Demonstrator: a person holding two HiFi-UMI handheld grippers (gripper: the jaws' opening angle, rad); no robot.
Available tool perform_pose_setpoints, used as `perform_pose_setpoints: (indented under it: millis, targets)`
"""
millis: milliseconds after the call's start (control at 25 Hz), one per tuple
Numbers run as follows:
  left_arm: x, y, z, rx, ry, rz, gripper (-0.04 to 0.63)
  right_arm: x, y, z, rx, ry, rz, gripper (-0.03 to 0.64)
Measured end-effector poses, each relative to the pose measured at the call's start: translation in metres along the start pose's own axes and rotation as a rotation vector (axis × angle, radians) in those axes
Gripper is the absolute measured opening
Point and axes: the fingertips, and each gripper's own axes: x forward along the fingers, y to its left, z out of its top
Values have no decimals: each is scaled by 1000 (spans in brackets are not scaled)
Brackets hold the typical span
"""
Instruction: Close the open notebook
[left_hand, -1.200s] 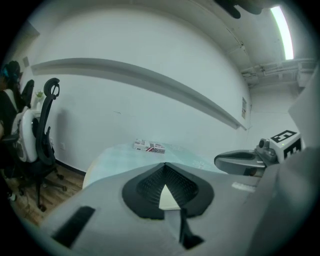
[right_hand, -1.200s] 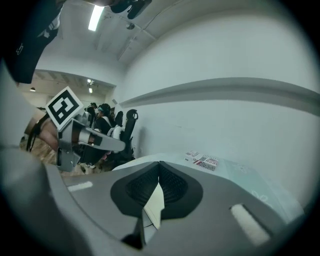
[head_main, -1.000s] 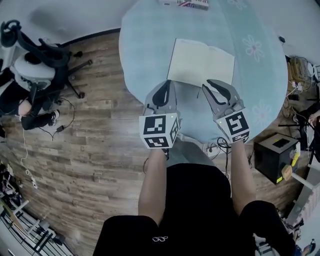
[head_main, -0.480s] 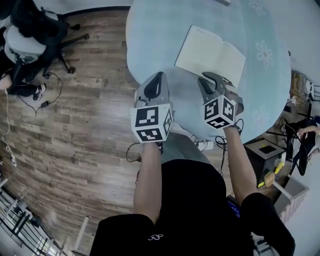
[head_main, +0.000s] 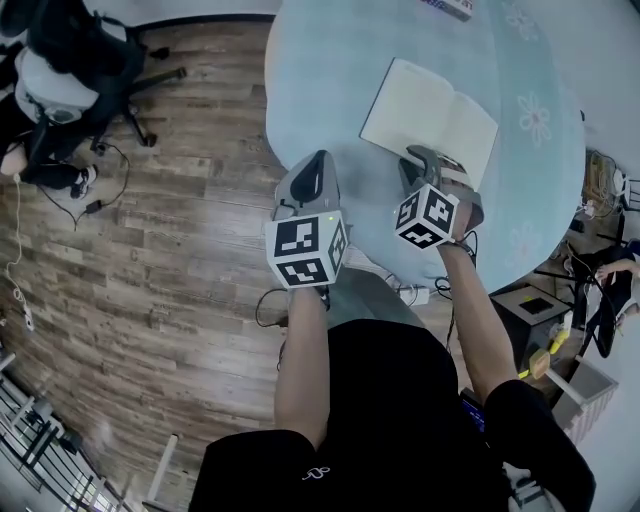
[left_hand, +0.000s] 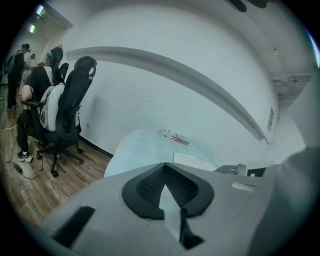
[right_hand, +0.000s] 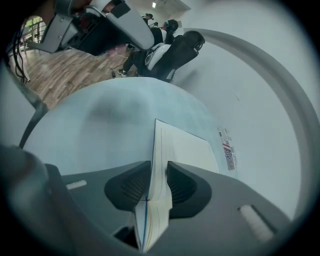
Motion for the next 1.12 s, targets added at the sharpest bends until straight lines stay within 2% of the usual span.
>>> perform_pose_setpoints:
  millis: [240, 480, 760, 1120]
  targets:
    - [4, -8, -9, 3, 22, -20, 3, 7, 1, -1, -81, 52, -60, 130]
    - [10, -15, -4, 24, 34, -46, 3, 10, 5, -3, -20, 75, -76, 75]
    - [15, -26, 3, 62, 50, -79, 3, 9, -1, 0, 153, 25, -75, 53]
    - [12, -47, 10, 137, 72, -119, 3, -10, -15, -5, 555, -143, -105, 35]
